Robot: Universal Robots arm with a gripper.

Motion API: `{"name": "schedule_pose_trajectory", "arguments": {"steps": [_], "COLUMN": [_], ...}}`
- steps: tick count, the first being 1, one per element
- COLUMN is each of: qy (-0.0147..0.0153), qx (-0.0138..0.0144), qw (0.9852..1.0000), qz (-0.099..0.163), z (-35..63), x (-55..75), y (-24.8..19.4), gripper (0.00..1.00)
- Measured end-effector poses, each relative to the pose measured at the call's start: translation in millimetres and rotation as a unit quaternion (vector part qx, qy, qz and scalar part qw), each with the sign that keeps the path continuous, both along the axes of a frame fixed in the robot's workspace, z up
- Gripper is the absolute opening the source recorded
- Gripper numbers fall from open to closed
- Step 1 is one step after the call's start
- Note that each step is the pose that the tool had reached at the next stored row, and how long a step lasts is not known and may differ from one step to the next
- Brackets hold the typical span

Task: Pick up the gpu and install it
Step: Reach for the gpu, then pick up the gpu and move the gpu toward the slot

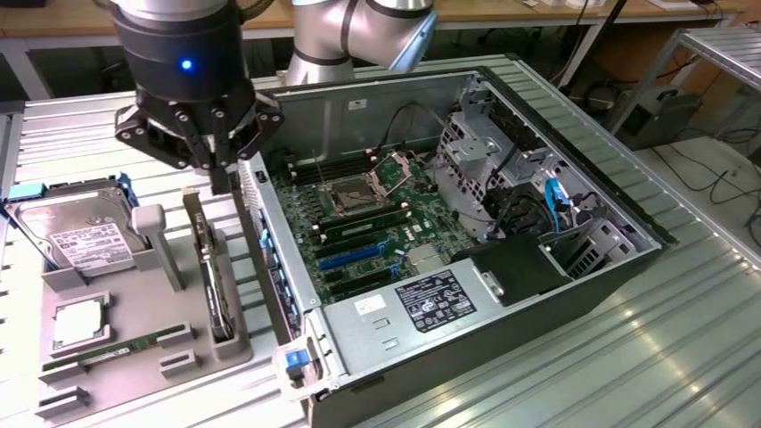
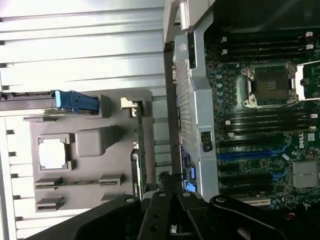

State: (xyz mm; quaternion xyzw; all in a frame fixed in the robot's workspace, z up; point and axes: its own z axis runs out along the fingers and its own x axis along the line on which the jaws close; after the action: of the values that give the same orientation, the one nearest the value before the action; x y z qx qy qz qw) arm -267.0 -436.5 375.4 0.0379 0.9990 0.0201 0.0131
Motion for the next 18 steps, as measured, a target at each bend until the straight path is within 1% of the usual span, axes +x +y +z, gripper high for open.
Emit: {"name": "schedule_pose_trajectory", "arguments": {"steps": [2,3,4,6,7,8,18], "qy": [0.0001,0.0003,0.0004,0.0008,0.0007,0.0007,0.0008], "qx": [0.0000,0.0000,0.0000,0.0000,0.0001,0.0002,0.0001], "qw": [1.0000,1.0000,1.0000,1.0000,1.0000,1.0000,1.0000], "qz": [0.000,0.000,0.000,0.000,0.000,0.000,0.000], "z": [-4.6,-7.0,-8.4,-15.4,-17.9,-18.1,-17.9], "x": [-7.8,-10.1,-11.3,-18.1,-22.3,-23.2,-24.4], "y": [-3.4,-6.5,-8.3,-17.1,-20.1,-20.8,-20.8], "gripper": [0.11,0.11,0.11,0.11,0.11,0.11,0.11]}}
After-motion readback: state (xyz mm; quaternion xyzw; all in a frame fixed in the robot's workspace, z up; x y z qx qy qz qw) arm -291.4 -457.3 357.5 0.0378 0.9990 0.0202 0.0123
